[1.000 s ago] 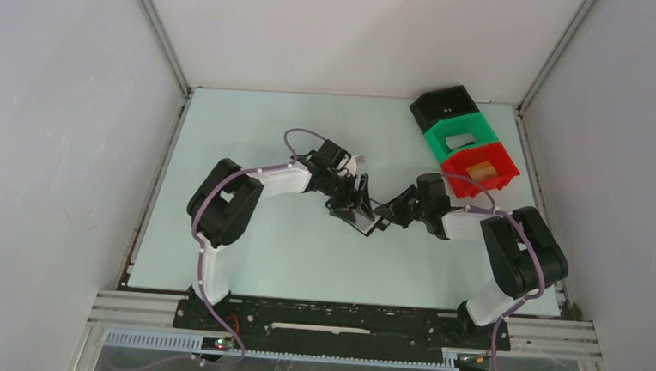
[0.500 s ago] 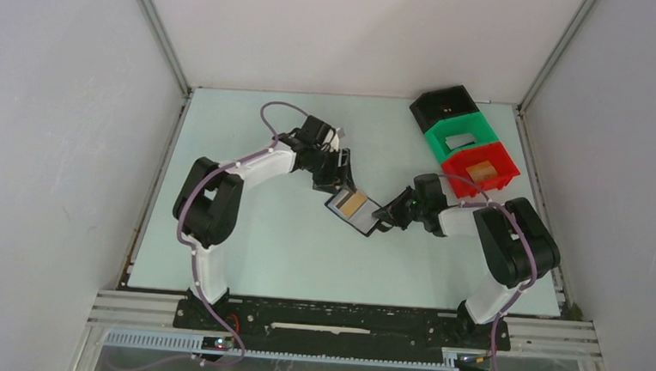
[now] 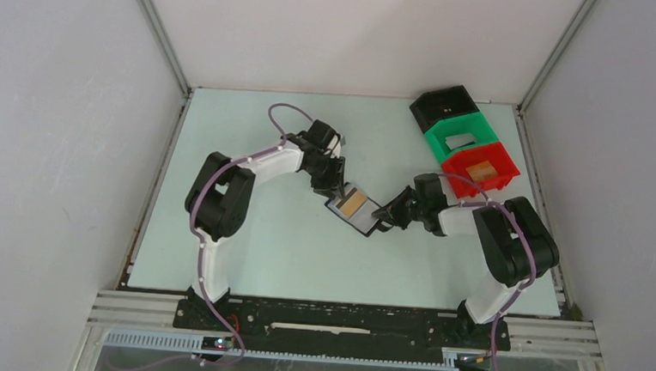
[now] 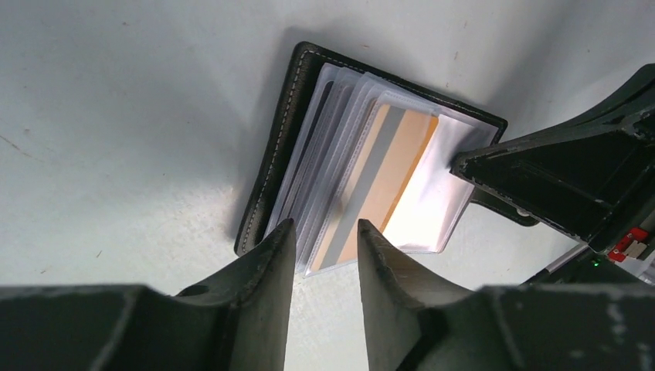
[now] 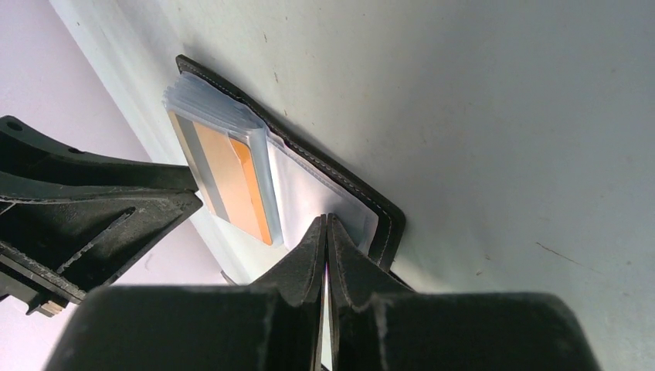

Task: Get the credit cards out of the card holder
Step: Remove the credit card from the card holder.

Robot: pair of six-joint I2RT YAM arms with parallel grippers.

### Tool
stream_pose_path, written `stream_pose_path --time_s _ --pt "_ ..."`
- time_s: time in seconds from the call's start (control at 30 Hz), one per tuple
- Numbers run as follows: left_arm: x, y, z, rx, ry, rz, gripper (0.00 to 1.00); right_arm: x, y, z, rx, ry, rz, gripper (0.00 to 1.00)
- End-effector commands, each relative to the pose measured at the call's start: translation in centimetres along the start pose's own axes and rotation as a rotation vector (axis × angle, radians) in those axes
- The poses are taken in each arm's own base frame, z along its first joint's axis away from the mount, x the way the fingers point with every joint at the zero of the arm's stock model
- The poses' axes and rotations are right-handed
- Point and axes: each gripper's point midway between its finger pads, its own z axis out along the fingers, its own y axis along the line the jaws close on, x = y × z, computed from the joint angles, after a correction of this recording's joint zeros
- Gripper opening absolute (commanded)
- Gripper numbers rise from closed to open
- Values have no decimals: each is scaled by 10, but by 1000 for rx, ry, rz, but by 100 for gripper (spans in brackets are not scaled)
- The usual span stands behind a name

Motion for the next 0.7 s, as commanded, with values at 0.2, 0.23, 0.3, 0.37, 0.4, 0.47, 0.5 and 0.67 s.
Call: stream_pose_path --time_s 0.2,0.23,0.3,0.37,0.4,0.47,0.5,0.67 --pt "13 -24 -2 76 17 54 10 -8 -23 -2 83 -25 -21 9" --pt "17 -23 -1 81 27 46 4 -10 -22 -3 81 -29 -26 10" --pt "24 -22 -1 90 30 26 0 -13 -19 -7 76 -37 -39 10" --pt "32 -20 -1 91 33 4 0 -15 -15 -12 59 -37 -45 10" --pt "36 -18 -1 87 33 -5 0 -14 -12 -14 51 -35 -50 11" --pt "45 -15 -1 76 29 -27 0 -14 -5 -18 34 -36 -66 12" --pt "50 -12 -1 65 29 -39 0 -14 0 -21 24 -35 -78 13" --pt "67 -7 2 58 24 -77 0 -12 28 -33 -23 -60 -148 18"
